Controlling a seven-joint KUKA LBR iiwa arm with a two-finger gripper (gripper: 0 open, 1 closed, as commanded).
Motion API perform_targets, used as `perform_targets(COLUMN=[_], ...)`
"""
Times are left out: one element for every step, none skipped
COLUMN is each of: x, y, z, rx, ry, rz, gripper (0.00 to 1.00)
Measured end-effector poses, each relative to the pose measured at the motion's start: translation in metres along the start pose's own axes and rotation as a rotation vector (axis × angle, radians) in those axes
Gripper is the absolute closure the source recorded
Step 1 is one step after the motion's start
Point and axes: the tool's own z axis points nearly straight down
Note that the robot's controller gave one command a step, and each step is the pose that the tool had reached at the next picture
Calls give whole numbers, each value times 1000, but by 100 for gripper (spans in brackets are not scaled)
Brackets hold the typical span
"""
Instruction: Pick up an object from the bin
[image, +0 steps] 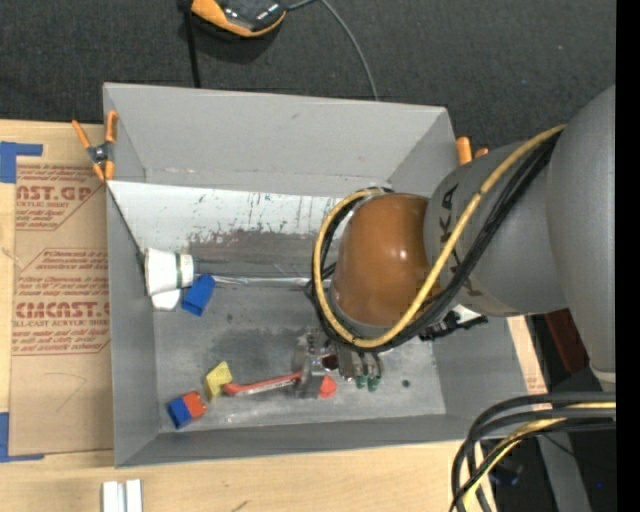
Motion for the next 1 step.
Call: perform_targets(x=[1], y=[0], z=[-7], rx=[1], ry=[5], rz=[0], gripper=[100])
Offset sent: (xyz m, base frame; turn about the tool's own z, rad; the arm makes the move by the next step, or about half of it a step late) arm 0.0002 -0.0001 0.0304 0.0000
